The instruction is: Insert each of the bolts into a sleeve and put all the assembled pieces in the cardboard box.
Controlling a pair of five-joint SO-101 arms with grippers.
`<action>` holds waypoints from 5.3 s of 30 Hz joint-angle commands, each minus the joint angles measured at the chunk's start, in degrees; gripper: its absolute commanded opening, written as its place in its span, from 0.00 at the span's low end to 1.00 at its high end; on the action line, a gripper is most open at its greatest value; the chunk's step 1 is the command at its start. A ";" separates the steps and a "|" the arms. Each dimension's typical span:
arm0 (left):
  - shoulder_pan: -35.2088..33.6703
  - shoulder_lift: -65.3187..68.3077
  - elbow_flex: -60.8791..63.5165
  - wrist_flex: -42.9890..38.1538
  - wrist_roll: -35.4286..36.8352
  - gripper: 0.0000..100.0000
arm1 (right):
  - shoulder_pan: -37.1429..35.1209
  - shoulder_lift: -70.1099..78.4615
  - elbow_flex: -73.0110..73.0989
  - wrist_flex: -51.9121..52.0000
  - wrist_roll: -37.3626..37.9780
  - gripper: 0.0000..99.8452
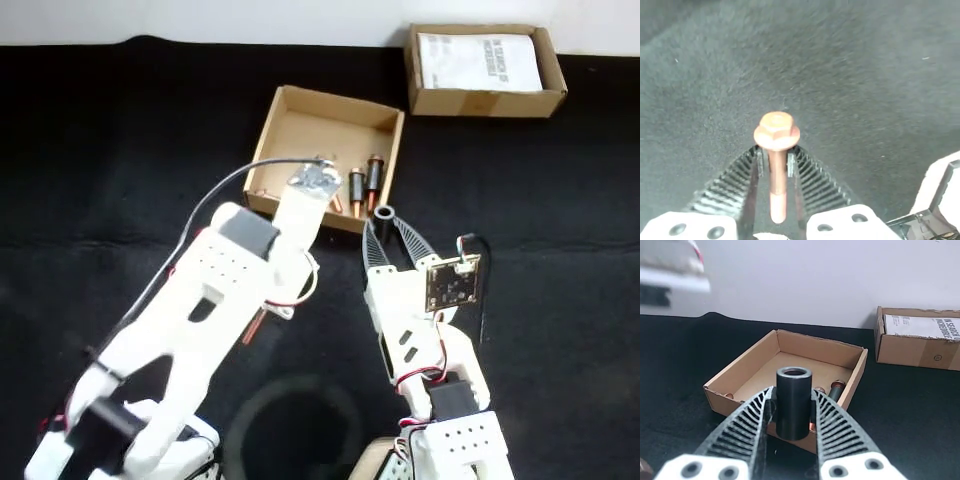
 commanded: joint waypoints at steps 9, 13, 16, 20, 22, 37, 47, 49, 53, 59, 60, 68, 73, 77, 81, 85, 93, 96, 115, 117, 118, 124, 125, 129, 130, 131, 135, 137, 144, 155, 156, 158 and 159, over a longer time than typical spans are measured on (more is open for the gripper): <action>2.86 -21.76 2.77 -23.74 9.76 0.01 | -1.27 -1.63 5.85 0.04 -4.57 0.01; 2.77 -29.49 13.32 -40.53 9.49 0.01 | -1.27 -1.63 5.49 -0.13 -4.57 0.01; 2.77 -35.03 22.55 -53.89 9.41 0.01 | -1.27 -1.63 5.49 -0.13 -4.66 0.01; 2.77 -40.04 31.25 -69.36 9.32 0.01 | -1.36 -1.63 5.58 -0.13 -4.66 0.01; 2.86 -41.01 32.75 -74.46 9.32 0.01 | -1.54 -1.63 5.58 -0.13 -4.66 0.01; 7.69 -41.45 42.95 -93.98 -6.77 0.01 | -5.67 -1.63 5.41 -0.40 -8.53 0.01; 10.77 -41.10 43.21 -94.68 -6.77 0.01 | -5.67 -1.63 6.02 -4.70 -7.91 0.01; 10.42 -41.10 41.80 -94.42 -6.77 0.01 | -5.67 -1.63 6.02 -7.16 -5.01 0.01; 10.33 -41.01 40.04 -94.42 -6.77 0.01 | -5.67 -1.63 5.93 -10.77 -1.23 0.01; 10.24 -41.01 38.99 -94.77 -6.77 0.01 | -5.67 -1.63 6.99 -10.68 -0.70 0.01; 9.63 -41.01 38.02 -94.77 -6.68 0.01 | -5.76 -1.63 7.25 -10.68 -0.70 0.01; 6.46 -33.27 25.63 -94.33 -6.42 0.01 | -8.84 -1.63 7.69 -10.68 -0.79 0.01; 6.64 -29.41 24.40 -94.33 -6.42 0.01 | -8.48 -1.63 7.52 -10.68 -0.70 0.01; 7.43 -29.41 24.22 -89.93 -6.24 0.01 | -8.48 -1.63 7.60 -10.68 -0.70 0.01; 7.43 -29.49 22.99 -83.87 -2.37 0.01 | -8.48 -1.63 7.60 -10.77 -0.70 0.01; 7.25 -29.49 20.00 -77.54 0.79 0.01 | -8.22 -1.63 7.60 -10.95 -0.70 0.01; 6.29 -29.49 19.65 -76.75 1.76 0.01 | -7.34 -1.63 7.60 -10.68 -0.70 0.01; 6.37 -29.49 19.82 -75.69 1.93 0.01 | -7.25 -1.63 7.60 -10.68 -0.70 0.01; 6.64 -29.49 23.43 -72.00 2.02 0.01 | -7.16 -1.63 7.34 -10.95 -0.62 0.01; 6.73 -29.49 25.01 -72.00 2.11 0.01 | -7.16 -1.63 7.34 -10.95 -0.62 0.01; 6.73 -29.49 25.98 -72.00 2.11 0.01 | -7.16 -1.63 7.34 -10.95 -0.62 0.01; 6.73 -29.49 29.76 -72.00 2.11 0.01 | -7.16 -1.63 7.34 -10.95 -0.62 0.01; 6.81 -29.49 30.20 -72.00 2.11 0.01 | -7.16 -1.63 7.34 -10.95 -0.62 0.01; 7.16 -29.49 30.81 -71.91 1.85 0.01 | -7.16 -1.63 7.34 -10.95 -0.62 0.01; 6.99 -29.49 30.73 -71.91 1.85 0.02 | -7.16 -1.63 7.34 -10.86 -0.62 0.01; 6.90 -29.49 30.64 -71.47 2.02 0.05 | -7.16 -1.63 7.34 -10.77 -0.62 0.01; 6.90 -30.81 28.97 -64.00 2.11 0.18 | -7.16 -1.63 7.34 -10.68 -0.62 0.01; 7.25 -32.40 27.47 -58.37 2.11 0.20 | -7.16 -1.63 7.34 -10.68 -0.62 0.01; 6.81 -37.41 25.71 -46.24 2.11 0.20 | -7.16 -1.63 7.34 -10.59 1.14 0.01; 6.64 -57.01 26.07 -27.78 2.20 0.19 | -3.65 -1.45 7.60 -10.51 1.49 0.01; 5.76 -58.77 26.15 -26.02 2.20 0.17 | -3.65 -1.45 7.52 -10.51 1.49 0.01; 4.35 -61.49 26.24 -23.56 2.20 0.12 | -3.65 -1.45 7.52 -10.51 1.49 0.01; 3.65 -62.81 26.68 -22.68 2.20 0.09 | -3.65 -1.45 7.52 -10.51 1.49 0.01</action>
